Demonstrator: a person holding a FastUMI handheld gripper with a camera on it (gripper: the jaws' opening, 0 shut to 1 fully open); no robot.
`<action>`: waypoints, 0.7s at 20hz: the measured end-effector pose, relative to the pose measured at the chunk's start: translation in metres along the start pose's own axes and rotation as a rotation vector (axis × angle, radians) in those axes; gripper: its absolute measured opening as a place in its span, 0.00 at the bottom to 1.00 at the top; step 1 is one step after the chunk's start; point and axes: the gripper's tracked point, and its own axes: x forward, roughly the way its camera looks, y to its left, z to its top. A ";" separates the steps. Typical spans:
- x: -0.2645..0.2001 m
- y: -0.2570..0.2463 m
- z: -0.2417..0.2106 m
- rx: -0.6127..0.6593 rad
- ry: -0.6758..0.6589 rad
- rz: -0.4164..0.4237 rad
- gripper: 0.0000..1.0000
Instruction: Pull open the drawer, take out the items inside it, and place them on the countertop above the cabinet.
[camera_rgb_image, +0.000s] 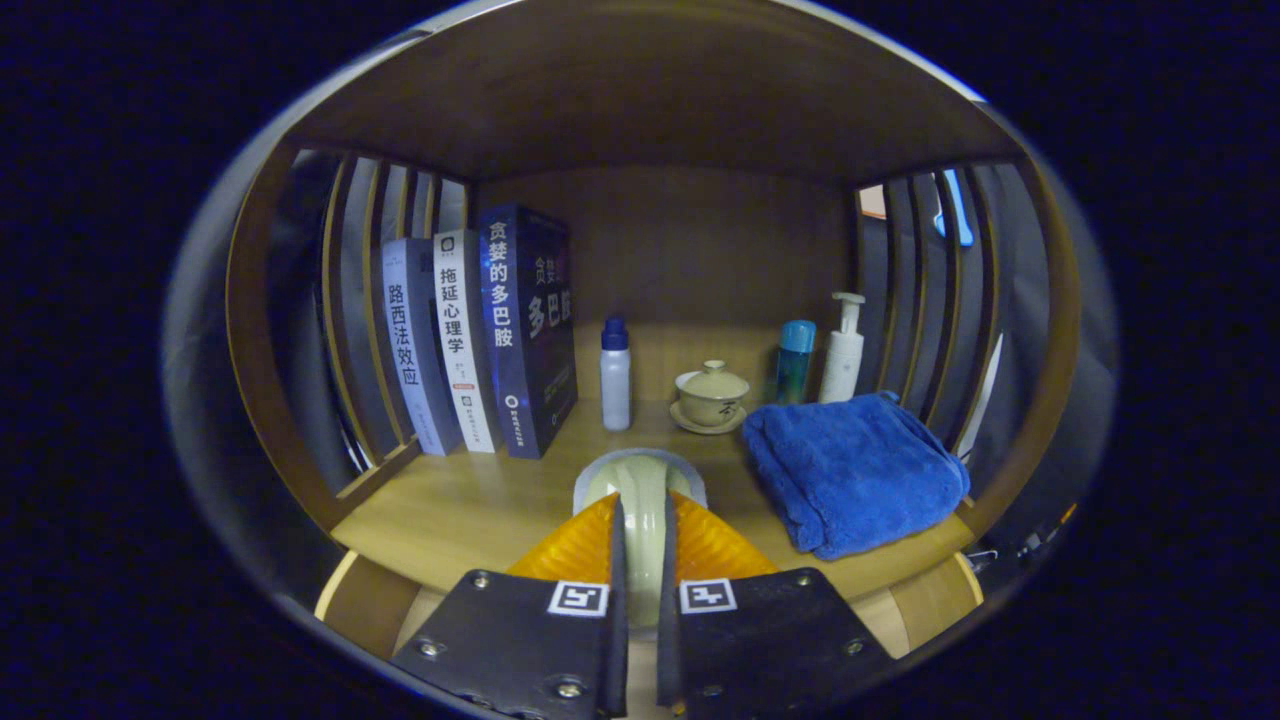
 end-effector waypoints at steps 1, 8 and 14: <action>0.001 -0.001 0.005 -0.001 -0.035 -0.003 0.12; 0.007 0.002 0.014 0.000 -0.176 -0.009 0.22; -0.002 0.004 0.018 0.018 -0.244 -0.003 0.77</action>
